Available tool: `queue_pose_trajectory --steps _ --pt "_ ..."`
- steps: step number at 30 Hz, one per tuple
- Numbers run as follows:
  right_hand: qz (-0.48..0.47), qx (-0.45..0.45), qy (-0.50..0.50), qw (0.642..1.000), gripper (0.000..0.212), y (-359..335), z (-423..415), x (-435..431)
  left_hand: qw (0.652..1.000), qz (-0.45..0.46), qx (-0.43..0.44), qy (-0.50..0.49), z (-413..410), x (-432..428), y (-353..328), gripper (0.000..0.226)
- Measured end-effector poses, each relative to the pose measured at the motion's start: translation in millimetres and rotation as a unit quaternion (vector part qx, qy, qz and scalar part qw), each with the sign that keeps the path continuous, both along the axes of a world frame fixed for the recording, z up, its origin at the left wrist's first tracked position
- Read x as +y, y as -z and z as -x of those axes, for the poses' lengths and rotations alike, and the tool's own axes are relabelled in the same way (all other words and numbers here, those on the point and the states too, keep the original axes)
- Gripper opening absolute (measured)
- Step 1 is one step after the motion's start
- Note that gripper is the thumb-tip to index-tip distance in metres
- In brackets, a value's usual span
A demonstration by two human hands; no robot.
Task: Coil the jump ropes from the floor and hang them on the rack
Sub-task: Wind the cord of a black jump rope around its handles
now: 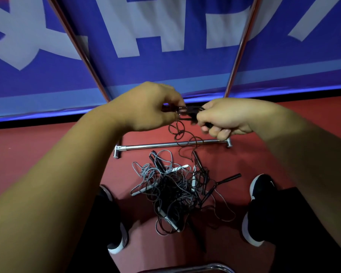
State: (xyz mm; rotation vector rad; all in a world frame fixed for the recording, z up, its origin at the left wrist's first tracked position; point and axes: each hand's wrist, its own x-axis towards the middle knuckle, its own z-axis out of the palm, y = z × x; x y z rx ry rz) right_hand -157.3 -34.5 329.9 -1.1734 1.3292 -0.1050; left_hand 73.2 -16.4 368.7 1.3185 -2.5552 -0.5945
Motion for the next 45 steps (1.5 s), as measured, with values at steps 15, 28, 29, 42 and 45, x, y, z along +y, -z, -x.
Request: queue_pose_trajectory --steps 15,28,29,42,45 --pt "0.12 -0.101 0.139 0.978 0.018 -11.9 -16.1 -4.3 0.991 0.089 -0.016 -0.102 22.4 7.5 22.1 0.008" --pt "0.082 -0.23 0.107 0.964 0.022 -30.7 6.4 -10.4 0.922 -0.223 0.312 -0.055 11.6 5.3 6.1 0.035" --pt "0.076 -0.242 0.109 0.961 0.021 -32.2 8.8 -10.6 0.93 -0.217 0.292 -0.058 8.9 4.2 5.9 0.032" --pt "0.059 -0.241 0.113 0.962 0.02 -33.8 1.0 -5.8 0.886 -0.342 0.293 -0.112 6.9 0.4 2.6 0.067" --pt "0.063 -0.226 0.121 0.965 0.021 -33.7 -0.2 -5.7 0.895 -0.333 0.271 -0.119 6.0 -1.4 9.3 0.053"
